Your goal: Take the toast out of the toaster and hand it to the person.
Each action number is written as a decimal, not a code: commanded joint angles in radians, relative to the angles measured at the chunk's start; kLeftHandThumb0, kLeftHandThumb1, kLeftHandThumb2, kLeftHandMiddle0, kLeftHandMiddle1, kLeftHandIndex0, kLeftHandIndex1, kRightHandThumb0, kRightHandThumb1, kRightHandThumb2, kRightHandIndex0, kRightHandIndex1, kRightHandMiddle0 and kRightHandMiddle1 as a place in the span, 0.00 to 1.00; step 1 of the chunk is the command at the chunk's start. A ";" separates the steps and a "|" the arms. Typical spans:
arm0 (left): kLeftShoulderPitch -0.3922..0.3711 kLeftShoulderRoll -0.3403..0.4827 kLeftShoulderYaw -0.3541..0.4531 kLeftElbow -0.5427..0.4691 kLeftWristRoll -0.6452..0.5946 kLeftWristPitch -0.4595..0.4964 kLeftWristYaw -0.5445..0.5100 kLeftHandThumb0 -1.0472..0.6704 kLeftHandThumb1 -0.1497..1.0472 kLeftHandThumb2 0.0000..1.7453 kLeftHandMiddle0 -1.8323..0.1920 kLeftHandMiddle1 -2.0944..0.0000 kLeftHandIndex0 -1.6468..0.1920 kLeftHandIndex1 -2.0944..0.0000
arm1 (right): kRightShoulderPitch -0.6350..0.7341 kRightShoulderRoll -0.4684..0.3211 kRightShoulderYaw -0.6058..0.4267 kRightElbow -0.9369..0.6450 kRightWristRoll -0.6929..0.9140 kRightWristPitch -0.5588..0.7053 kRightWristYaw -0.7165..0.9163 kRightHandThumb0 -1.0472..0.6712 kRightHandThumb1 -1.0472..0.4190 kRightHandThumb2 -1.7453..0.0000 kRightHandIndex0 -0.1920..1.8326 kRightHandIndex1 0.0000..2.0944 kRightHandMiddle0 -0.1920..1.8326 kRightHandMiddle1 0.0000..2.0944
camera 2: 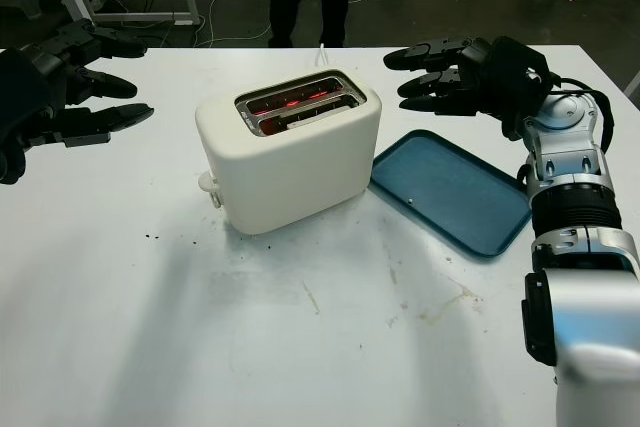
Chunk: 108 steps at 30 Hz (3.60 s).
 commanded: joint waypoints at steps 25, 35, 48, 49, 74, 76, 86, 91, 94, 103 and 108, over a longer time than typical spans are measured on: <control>-0.012 -0.001 0.007 -0.005 -0.002 0.000 0.003 0.42 0.76 0.22 0.91 0.49 0.90 0.59 | -0.011 0.003 -0.007 -0.004 0.009 -0.004 -0.006 0.09 0.17 1.00 0.27 0.29 0.40 0.00; -0.010 0.001 0.006 -0.005 0.000 -0.002 0.003 0.41 0.77 0.22 0.91 0.49 0.90 0.60 | -0.011 0.002 -0.007 0.003 0.011 -0.015 -0.001 0.10 0.17 1.00 0.27 0.30 0.40 0.00; -0.013 -0.004 0.008 -0.008 -0.006 0.011 0.003 0.42 0.77 0.22 0.91 0.49 0.90 0.60 | -0.010 0.002 -0.007 0.001 0.009 -0.015 -0.003 0.11 0.17 1.00 0.27 0.29 0.40 0.00; -0.012 -0.004 0.008 -0.009 -0.005 0.008 0.003 0.42 0.77 0.22 0.91 0.49 0.90 0.60 | -0.009 0.003 -0.008 0.001 0.010 -0.013 -0.004 0.11 0.17 1.00 0.27 0.30 0.40 0.00; -0.007 -0.007 0.012 -0.006 -0.007 0.001 0.003 0.40 0.76 0.22 0.91 0.49 0.90 0.59 | -0.010 0.004 -0.008 -0.001 0.014 -0.007 0.005 0.13 0.17 1.00 0.27 0.29 0.40 0.00; -0.008 -0.009 0.014 -0.007 -0.008 0.004 0.004 0.41 0.76 0.22 0.91 0.49 0.90 0.59 | -0.009 0.005 -0.009 -0.005 0.015 0.000 0.002 0.12 0.18 1.00 0.27 0.30 0.40 0.00; -0.012 -0.011 0.008 -0.002 -0.002 -0.006 0.008 0.41 0.76 0.22 0.91 0.48 0.90 0.59 | -0.011 0.004 -0.008 -0.009 0.010 0.009 -0.007 0.12 0.18 1.00 0.27 0.30 0.40 0.00; -0.015 -0.007 0.007 -0.005 0.000 0.000 0.005 0.41 0.76 0.22 0.91 0.48 0.90 0.59 | -0.010 0.005 -0.007 -0.006 0.009 0.002 -0.006 0.12 0.17 1.00 0.27 0.29 0.40 0.00; -0.014 -0.005 0.006 -0.002 0.001 -0.010 0.003 0.41 0.76 0.22 0.91 0.48 0.90 0.59 | -0.013 0.004 -0.006 -0.003 0.009 0.000 -0.002 0.12 0.17 1.00 0.27 0.30 0.40 0.00; -0.017 -0.004 0.001 -0.003 0.004 -0.009 0.003 0.42 0.75 0.23 0.91 0.49 0.90 0.60 | -0.015 0.004 -0.007 -0.009 0.012 0.018 -0.002 0.12 0.18 1.00 0.27 0.30 0.40 0.00; -0.017 -0.004 0.003 0.002 0.002 -0.015 0.000 0.41 0.75 0.23 0.91 0.48 0.90 0.59 | -0.014 0.005 -0.005 -0.012 0.008 0.015 -0.006 0.12 0.18 1.00 0.27 0.30 0.40 0.00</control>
